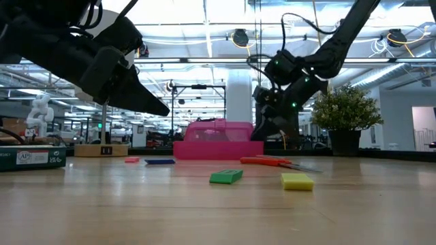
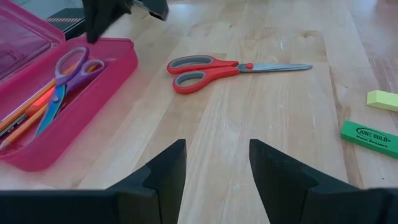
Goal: Pack school essentials
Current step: Put the red scissors into the red supply box
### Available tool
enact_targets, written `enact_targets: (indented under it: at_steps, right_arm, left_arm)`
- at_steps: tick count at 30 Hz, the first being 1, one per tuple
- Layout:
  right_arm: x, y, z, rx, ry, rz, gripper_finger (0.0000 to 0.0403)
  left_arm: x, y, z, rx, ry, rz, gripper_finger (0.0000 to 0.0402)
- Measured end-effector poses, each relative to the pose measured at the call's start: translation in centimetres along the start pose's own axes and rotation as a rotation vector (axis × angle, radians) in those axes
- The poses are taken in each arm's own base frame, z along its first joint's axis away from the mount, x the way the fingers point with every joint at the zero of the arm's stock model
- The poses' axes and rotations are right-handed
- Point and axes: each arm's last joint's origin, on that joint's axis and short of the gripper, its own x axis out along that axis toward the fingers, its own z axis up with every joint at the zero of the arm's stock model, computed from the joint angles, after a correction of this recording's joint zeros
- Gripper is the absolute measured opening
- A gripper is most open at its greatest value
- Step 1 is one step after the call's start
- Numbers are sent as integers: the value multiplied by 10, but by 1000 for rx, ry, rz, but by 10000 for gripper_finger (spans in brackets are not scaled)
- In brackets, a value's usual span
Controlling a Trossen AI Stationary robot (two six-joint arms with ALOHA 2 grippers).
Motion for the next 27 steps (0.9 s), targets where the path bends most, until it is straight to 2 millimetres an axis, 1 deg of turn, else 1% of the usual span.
enact_targets:
  at_steps: [3, 6, 9, 13, 17, 20, 23, 27]
  right_arm:
    - [-10, -4, 10, -37, 5, -79, 0]
    - [-24, -6, 22, -27, -8, -138, 0]
    - [-43, -6, 37, 38, -63, -152, 0]
    - [-67, 5, 54, 188, -106, -106, 0]
    - [-87, 27, 63, 230, -65, 6, 0]
    - [-98, 48, 69, 239, -23, 98, 0]
    - [-101, 69, 75, 221, 15, 182, 0]
    - [-97, 95, 81, 156, 44, 270, 1]
  left_arm:
    - [0, 0, 0, 0, 0, 0, 177]
    - [0, 0, 0, 0, 0, 0, 177]
    - [0, 0, 0, 0, 1, 0, 177]
    - [0, 0, 0, 0, 2, 0, 177]
    - [0, 0, -1, -9, 8, -1, 177]
    - [0, 0, -1, -25, 9, -2, 177]
    - [0, -1, -1, -37, 10, -8, 177]
    - [-1, -2, -1, -50, 10, -23, 177]
